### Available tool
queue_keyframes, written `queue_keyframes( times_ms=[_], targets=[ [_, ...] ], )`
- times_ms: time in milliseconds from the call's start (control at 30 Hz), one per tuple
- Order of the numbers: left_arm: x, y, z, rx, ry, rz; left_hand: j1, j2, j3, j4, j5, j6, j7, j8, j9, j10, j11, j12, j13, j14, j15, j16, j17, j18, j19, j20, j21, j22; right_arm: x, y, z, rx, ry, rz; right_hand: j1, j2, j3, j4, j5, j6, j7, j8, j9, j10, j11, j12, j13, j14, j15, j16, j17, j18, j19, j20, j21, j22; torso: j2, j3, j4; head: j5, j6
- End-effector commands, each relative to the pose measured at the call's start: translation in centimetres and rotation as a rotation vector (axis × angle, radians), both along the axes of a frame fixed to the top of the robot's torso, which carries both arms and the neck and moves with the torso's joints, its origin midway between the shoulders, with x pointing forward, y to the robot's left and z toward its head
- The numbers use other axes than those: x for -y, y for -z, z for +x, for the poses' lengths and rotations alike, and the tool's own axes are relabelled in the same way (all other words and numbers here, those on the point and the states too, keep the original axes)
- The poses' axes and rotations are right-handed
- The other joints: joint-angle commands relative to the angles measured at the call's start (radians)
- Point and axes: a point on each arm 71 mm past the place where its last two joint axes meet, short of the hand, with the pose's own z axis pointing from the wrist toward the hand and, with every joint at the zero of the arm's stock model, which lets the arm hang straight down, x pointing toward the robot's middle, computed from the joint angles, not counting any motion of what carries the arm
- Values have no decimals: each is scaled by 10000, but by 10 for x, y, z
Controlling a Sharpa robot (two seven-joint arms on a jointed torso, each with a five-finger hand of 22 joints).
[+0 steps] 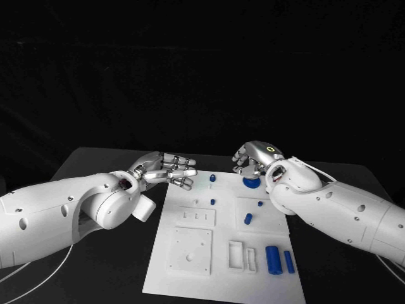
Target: Assemble the parts on the task board
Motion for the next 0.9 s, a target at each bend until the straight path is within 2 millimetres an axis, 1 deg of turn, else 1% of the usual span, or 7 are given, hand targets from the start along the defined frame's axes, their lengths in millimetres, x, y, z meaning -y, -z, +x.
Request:
queue_keyframes(
  times_ms=[33, 200, 333, 400, 467, 600, 900],
  targets=[
    [-2, -3, 0, 195, -50, -92, -32, 104, -49, -142, -32, 69, -6, 2, -3, 94, -5, 25, 8, -49, -1, 62, 12, 195, -83, -8, 65, 3, 11, -3, -1, -346, -293, -189, 35, 102, -272, -48, 80, 290, -100, 8, 22, 1007, -366, 52, 143, -1, -278, 33, 38, -310, 1, -233, 44, 49, -28, 82, -162, 28, 32],
    [-5, -3, 1, 214, -104, -88, -169, 211, -101, -423, -30, 106, 3, 5, -1, 112, -4, 19, 6, -56, 0, 75, 27, 199, -102, -5, 97, 7, 35, -3, 2, -830, -110, -243, 75, 71, -1192, -76, 541, 362, -234, -9, -39, 2235, -723, 505, 1587, 10, -589, 8, 157, -865, 70, -717, 7, 44, -40, 145, -225, 47, 48],
    [-8, -3, 2, 226, -127, -85, -172, 218, -96, -437, -30, 91, 2, 3, -3, 100, -1, 20, 6, -54, 0, 79, 30, 200, -103, -5, 103, 8, 49, 1, 5, -1371, 83, -273, 41, 346, -2536, 67, 1215, 135, -165, 56, -11, 817, -795, 4575, 6311, -42, -652, 649, 1022, -1143, 252, -883, 602, 308, -27, 176, -234, -1, 48],
    [-8, -3, 3, 231, -146, -80, -177, 228, -89, -456, -29, 71, 2, -1, -4, 82, 3, 20, 6, -51, 0, 84, 35, 201, -105, -5, 111, 9, 53, 3, 6, -1624, 141, -306, 99, 341, -2863, 77, 1283, -177, -155, 9, -13, -186, -718, 6590, 8572, -106, -574, 1244, 1969, -1069, 260, -801, 1292, 541, -22, 183, -232, -11, 46],
    [-9, -3, 4, 238, -171, -76, -176, 226, -84, -469, -29, 28, -11, -7, -8, 56, 7, 18, 6, -48, -1, 88, 38, 202, -109, -5, 117, 9, 55, 5, 7, -1860, 202, -356, 113, 317, -3171, 181, 1462, -482, -127, 4, -28, 5, -622, 8040, 9903, -42, -498, 1828, 2869, -1019, 304, -720, 2157, 664, -14, 179, -245, -10, 52],
    [-11, -3, 5, 248, -200, -70, -174, 224, -79, -475, -28, -29, -42, -8, -10, 44, 10, 20, 6, -46, -1, 91, 41, 204, -109, -5, 122, 10, 55, 9, 10, -2183, 311, -458, 204, 336, -3492, 339, 1585, -940, 23, 0, -58, 241, -544, 9041, 10828, 32, -424, 2240, 3631, -976, 308, -648, 3164, 790, -6, 200, -276, -14, 64],
    [-8, -3, 5, 227, -129, -70, -197, 237, -72, -473, -27, -27, -26, -4, -9, 20, 14, 20, 6, -47, -1, 96, 48, 206, -117, -3, 135, 11, 52, 20, 21, -2714, 577, -778, 426, 387, -3954, 483, 1690, -1601, 116, -29, -92, 266, -476, 9171, 11179, 110, -367, 2191, 4155, -887, 63, -568, 3900, 800, 16, 186, -198, -79, 23]
  ],
)
